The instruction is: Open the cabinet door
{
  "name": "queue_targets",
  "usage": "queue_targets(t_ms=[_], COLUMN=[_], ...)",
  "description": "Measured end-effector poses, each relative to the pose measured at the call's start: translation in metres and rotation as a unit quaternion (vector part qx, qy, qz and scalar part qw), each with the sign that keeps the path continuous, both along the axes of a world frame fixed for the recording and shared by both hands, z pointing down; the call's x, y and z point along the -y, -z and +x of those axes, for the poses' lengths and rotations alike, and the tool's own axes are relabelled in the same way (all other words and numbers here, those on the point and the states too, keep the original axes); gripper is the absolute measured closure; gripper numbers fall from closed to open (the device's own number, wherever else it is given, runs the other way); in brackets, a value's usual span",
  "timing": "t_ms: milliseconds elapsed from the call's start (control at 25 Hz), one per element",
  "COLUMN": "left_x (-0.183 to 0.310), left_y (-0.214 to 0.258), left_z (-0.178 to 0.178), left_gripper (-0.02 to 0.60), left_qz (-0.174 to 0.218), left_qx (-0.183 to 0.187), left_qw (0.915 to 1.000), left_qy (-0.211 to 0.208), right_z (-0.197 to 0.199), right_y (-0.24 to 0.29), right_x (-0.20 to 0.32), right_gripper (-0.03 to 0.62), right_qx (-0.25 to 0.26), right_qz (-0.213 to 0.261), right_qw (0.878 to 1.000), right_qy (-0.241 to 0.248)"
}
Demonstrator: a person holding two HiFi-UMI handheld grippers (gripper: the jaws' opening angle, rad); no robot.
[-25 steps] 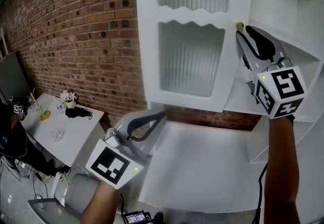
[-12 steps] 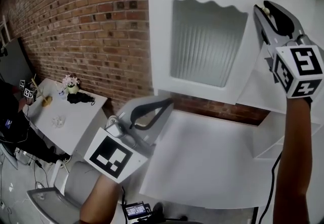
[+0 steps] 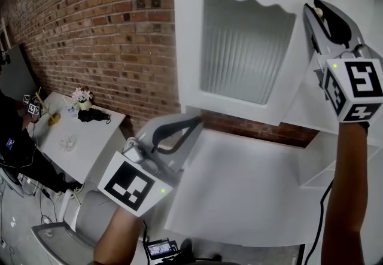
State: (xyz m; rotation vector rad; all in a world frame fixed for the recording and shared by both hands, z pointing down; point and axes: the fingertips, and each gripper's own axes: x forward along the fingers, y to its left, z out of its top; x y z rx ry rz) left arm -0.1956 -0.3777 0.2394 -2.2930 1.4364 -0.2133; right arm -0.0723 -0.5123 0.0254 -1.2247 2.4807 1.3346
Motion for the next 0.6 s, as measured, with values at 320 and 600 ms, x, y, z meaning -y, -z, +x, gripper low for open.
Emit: queue_targets(t_ms=[320, 600], left_x=[-0.001, -0.007], left_y=[0.002, 0.007], left_z=[0.0, 0.002], left_gripper=[0.578, 0.578], left_qz=[0.001, 0.003], left_qx=[0.001, -0.004], left_qw=[1.0, 1.0], left_qy=[-0.001, 0.0], right_z=[0.0, -0.004], right_y=[-0.008, -0.001], right_x=[-0.017, -0.048], right_gripper=[0.503, 0.503], right_qx=[-0.01, -0.009], right_qz=[-0.004, 0.013], right_qw=[1.0, 1.0], right_qy=[-0.018, -0.019])
